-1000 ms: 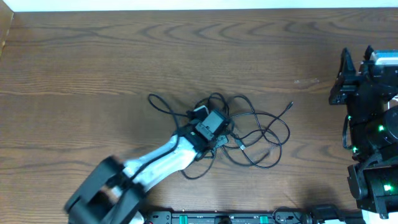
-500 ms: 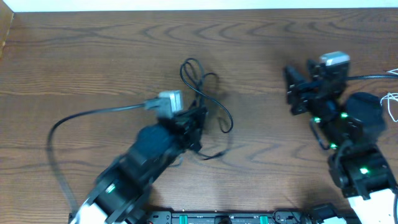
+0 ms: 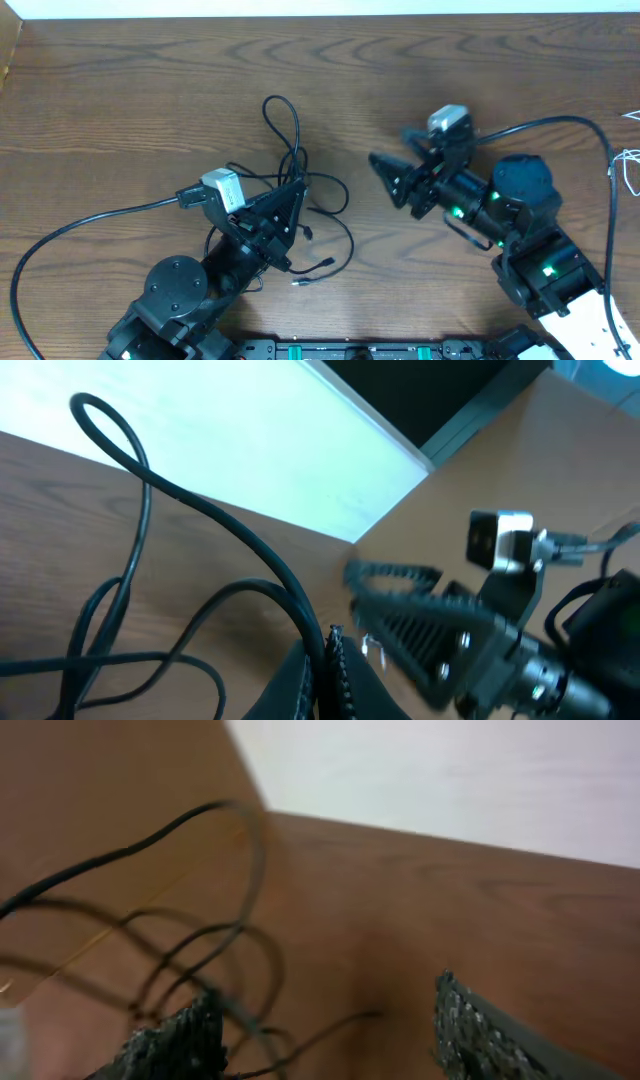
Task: Untangle cables
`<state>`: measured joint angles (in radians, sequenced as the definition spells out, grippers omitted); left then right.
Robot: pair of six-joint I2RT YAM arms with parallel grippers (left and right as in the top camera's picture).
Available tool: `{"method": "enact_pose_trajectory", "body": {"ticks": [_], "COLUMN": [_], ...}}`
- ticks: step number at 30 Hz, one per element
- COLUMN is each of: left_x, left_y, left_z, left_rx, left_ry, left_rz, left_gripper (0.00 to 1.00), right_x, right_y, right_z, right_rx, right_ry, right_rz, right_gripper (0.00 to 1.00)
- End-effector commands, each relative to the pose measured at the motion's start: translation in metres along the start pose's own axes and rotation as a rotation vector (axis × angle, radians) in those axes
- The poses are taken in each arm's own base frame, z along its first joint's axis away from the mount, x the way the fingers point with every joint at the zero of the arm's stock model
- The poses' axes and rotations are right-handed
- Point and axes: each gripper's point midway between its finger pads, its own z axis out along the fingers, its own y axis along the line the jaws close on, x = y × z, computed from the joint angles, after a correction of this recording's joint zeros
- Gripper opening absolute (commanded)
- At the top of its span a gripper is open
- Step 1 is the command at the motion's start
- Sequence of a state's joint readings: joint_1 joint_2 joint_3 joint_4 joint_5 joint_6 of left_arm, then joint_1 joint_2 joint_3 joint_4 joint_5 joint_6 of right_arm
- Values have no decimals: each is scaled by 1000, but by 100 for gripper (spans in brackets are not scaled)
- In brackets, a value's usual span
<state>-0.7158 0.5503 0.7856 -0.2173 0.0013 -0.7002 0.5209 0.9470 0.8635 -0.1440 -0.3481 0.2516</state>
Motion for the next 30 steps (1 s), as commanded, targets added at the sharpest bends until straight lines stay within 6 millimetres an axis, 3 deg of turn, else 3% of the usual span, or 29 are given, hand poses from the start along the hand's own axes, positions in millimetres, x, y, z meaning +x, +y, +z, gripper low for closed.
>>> {"method": "enact_pose_trajectory", "body": {"ticks": [1,9,14,19,21,25,30], "left_x": [-8,-22,-29,-26,-24,-15,-10], "left_y": [-10,-42,-69,-79,-80,-81,-96], "left_z": [-3,-8,-15,-17,-15,-9,-6], "left_rx": [43,193,325,378,381,393,468], "left_ry": [-23,-56,-67,-40,-18,39,82], "left_rz": [-30,-62,-50,-69,-111,-173,-156], "left_gripper": [8,8,8,8,8,8,8], "right_x": [13,32,34,32,31,28,28], "right_y": [20,47,54,55,55,56,56], "right_z": [2,7,9,9,9,9,9], "right_rx": [-91,-180,-202,-204,-205,-208,-209], "right_ry": [38,78,66,60,56,43,41], "right_rz": [-35,-49,-79,-82,-83,-88,-88], "right_gripper": [66,66,67,67,64,42,36]}}
